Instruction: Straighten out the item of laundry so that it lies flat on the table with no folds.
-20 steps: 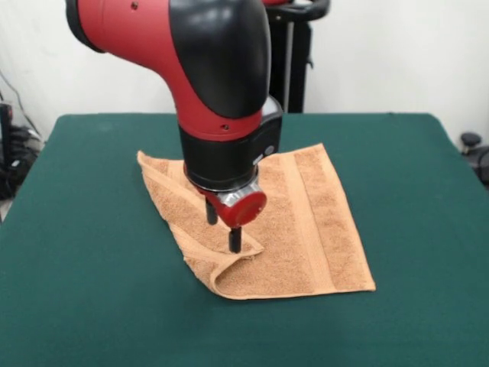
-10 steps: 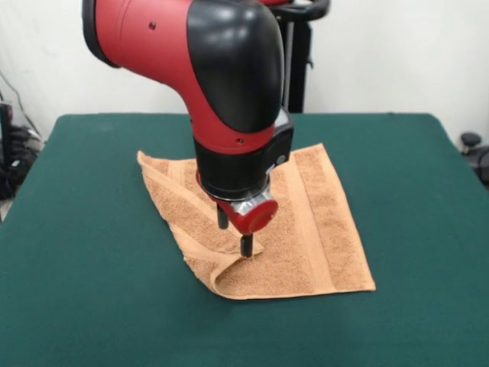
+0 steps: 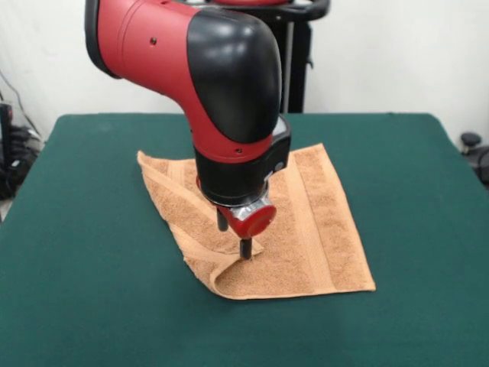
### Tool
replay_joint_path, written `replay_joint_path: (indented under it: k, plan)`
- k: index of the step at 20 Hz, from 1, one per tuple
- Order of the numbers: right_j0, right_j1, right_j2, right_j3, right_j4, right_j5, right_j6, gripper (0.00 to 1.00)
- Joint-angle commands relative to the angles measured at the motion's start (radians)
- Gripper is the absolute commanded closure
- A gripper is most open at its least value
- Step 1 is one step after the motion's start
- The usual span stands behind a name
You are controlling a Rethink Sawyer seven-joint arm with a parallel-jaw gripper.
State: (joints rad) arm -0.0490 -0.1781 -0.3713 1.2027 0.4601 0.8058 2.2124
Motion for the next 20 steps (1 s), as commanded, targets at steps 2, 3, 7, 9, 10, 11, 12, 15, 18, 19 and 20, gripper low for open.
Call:
replay_joint_path:
  k: [2, 3, 7, 9, 10, 11, 12, 15, 18, 19, 20]
  plan:
    - [-0.004, 0.018, 0.119, 0.007, 0.014, -0.023, 0.145, 0.00]
    - [-0.004, 0.016, 0.118, 0.008, 0.012, -0.019, 0.144, 0.00]
    - [-0.004, 0.017, 0.112, -0.001, 0.010, -0.002, 0.150, 0.00]
    - [-0.002, 0.025, 0.111, -0.013, 0.010, 0.003, 0.156, 0.00]
    - [-0.003, 0.031, 0.114, -0.022, 0.012, 0.004, 0.158, 0.00]
    - [-0.002, 0.044, 0.113, -0.043, 0.013, 0.009, 0.163, 0.00]
    - [0.003, 0.053, 0.113, -0.057, 0.013, 0.010, 0.169, 0.00]
    - [0.016, 0.071, 0.112, -0.082, 0.018, 0.011, 0.189, 0.00]
    - [0.023, 0.087, 0.108, -0.107, 0.019, 0.019, 0.200, 0.00]
    - [0.024, 0.091, 0.108, -0.113, 0.019, 0.021, 0.200, 0.00]
    - [0.024, 0.095, 0.110, -0.116, 0.019, 0.020, 0.197, 0.00]
